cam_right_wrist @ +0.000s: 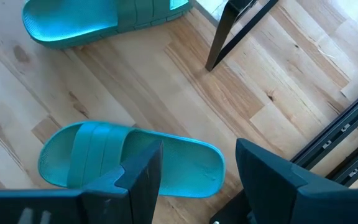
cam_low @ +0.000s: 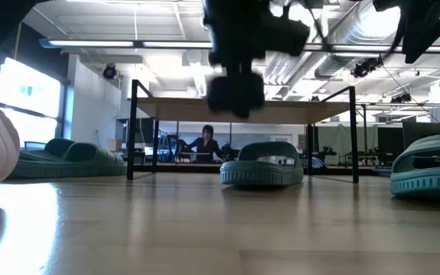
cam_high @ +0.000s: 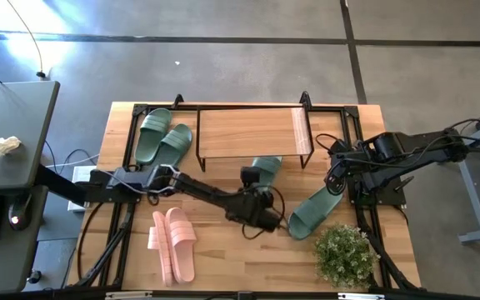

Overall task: Pick and place slides into the shelf
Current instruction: Put the green slide under the shelf

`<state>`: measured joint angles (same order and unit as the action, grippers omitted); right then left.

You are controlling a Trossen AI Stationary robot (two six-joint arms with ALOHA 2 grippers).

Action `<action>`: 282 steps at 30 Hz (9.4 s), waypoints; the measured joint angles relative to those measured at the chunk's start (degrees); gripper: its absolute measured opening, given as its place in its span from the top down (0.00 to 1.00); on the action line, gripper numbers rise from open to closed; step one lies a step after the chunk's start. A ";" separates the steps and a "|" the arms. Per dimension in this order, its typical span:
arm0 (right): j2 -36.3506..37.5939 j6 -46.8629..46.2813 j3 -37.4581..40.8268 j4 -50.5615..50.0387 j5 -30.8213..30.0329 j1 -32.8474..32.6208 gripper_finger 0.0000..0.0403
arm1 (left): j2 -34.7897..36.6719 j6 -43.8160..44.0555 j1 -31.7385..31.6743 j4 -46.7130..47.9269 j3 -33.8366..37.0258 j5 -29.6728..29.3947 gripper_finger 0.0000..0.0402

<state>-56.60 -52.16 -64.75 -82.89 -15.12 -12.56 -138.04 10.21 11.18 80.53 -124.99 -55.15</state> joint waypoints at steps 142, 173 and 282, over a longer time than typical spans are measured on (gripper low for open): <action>-35.24 -5.33 34.07 91.44 -17.97 0.15 1.00 | 31.55 -41.77 -3.65 -15.71 17.84 46.88 1.00; -50.12 -7.30 25.24 99.81 -22.85 3.52 1.00 | 34.34 -47.49 -3.65 -20.88 17.81 54.55 1.00; 6.42 -27.50 23.84 64.83 14.41 2.40 1.00 | 35.06 -45.92 1.95 -13.13 17.80 41.47 1.00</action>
<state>-50.18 -79.66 -40.91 -18.06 -0.71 -10.15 -102.97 -35.71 13.13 67.40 -107.19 -13.68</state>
